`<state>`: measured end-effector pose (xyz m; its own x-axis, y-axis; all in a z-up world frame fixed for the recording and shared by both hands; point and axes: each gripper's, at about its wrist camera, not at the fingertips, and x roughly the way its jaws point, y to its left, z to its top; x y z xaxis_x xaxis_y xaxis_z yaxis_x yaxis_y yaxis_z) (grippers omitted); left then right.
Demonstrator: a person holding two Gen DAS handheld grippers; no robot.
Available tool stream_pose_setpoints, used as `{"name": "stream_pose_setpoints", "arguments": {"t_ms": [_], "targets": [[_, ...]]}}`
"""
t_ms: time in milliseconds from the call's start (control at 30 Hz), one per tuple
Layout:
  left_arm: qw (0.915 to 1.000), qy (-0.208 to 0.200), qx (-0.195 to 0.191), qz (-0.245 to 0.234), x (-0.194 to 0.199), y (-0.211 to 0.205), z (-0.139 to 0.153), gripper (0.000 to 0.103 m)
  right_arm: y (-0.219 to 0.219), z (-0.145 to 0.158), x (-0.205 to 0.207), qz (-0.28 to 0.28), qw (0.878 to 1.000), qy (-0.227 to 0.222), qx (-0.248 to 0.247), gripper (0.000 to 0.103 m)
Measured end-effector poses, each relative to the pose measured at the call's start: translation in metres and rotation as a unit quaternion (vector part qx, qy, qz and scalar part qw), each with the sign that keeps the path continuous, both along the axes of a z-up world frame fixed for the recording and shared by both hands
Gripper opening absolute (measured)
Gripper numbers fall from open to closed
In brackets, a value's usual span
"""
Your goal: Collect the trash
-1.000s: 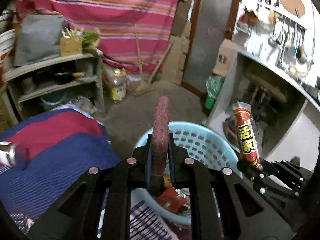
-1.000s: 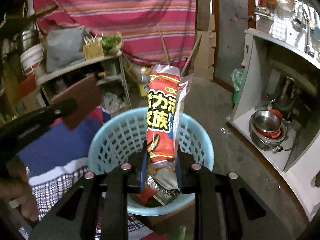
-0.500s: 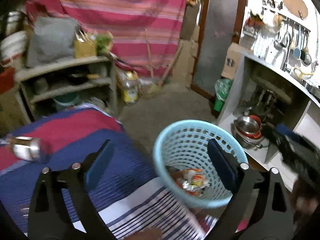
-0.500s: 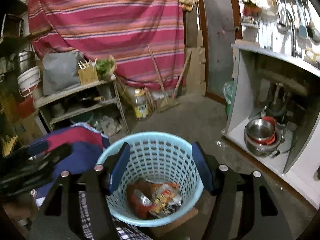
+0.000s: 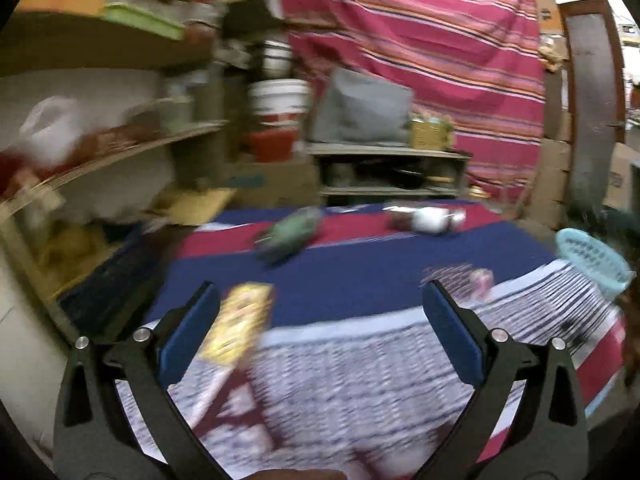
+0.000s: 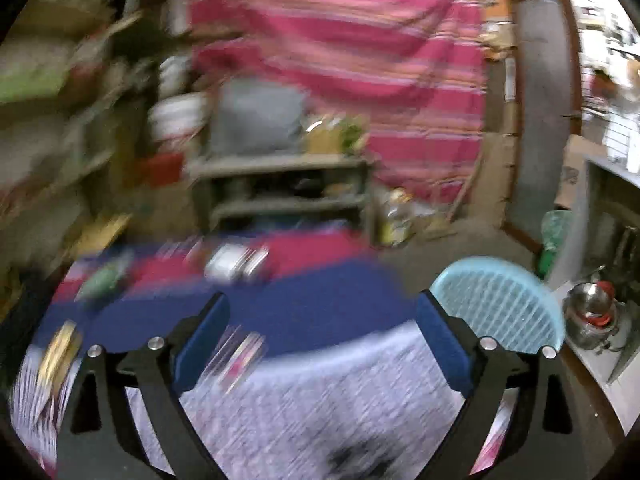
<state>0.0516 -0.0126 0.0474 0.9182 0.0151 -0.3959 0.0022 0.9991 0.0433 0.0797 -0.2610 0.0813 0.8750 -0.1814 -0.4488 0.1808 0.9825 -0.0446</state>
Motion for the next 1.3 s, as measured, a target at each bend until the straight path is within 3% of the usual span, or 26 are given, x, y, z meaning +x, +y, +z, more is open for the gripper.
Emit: {"name": "stream_pose_setpoints", "arguments": {"t_ms": [67, 133, 167, 233, 367, 567, 800, 967, 1300], "targets": [[0.9997, -0.004, -0.022, 0.000, -0.020, 0.016, -0.011, 0.098, 0.043, -0.024, -0.046, -0.019, 0.997, -0.012, -0.074, 0.098], [0.9964, -0.026, -0.075, -0.029, -0.037, 0.029, -0.006, 0.098, 0.054, -0.018, -0.075, -0.047, 0.993, -0.052, -0.093, 0.098], [0.9951, -0.041, -0.079, -0.043, -0.042, 0.028, -0.003, 0.098, 0.057, -0.012, -0.097, -0.058, 0.989, -0.096, -0.097, 0.098], [0.9949, -0.032, -0.065, -0.070, -0.043, 0.019, -0.006, 0.098, 0.054, -0.012, -0.121, -0.094, 0.982, -0.136, -0.094, 0.098], [0.9920, -0.022, -0.048, -0.115, -0.038, 0.000, -0.009, 0.098, 0.039, -0.017, -0.119, -0.109, 0.988, -0.097, -0.059, 0.098], [0.9926, -0.003, -0.016, -0.120, -0.035, -0.018, -0.019, 0.098, 0.033, -0.021, -0.104, -0.120, 0.988, -0.073, -0.061, 0.098], [0.9936, -0.012, -0.042, -0.104, -0.037, -0.004, -0.017, 0.098, 0.042, -0.025, -0.103, -0.101, 0.988, -0.059, -0.104, 0.098], [0.9931, -0.006, -0.039, -0.110, -0.034, -0.007, -0.020, 0.098, 0.051, -0.027, -0.099, -0.098, 0.987, -0.048, -0.121, 0.098], [0.9927, 0.003, -0.029, -0.117, -0.033, -0.016, -0.023, 0.098, 0.038, -0.025, -0.097, -0.093, 0.992, -0.033, -0.078, 0.098]]}}
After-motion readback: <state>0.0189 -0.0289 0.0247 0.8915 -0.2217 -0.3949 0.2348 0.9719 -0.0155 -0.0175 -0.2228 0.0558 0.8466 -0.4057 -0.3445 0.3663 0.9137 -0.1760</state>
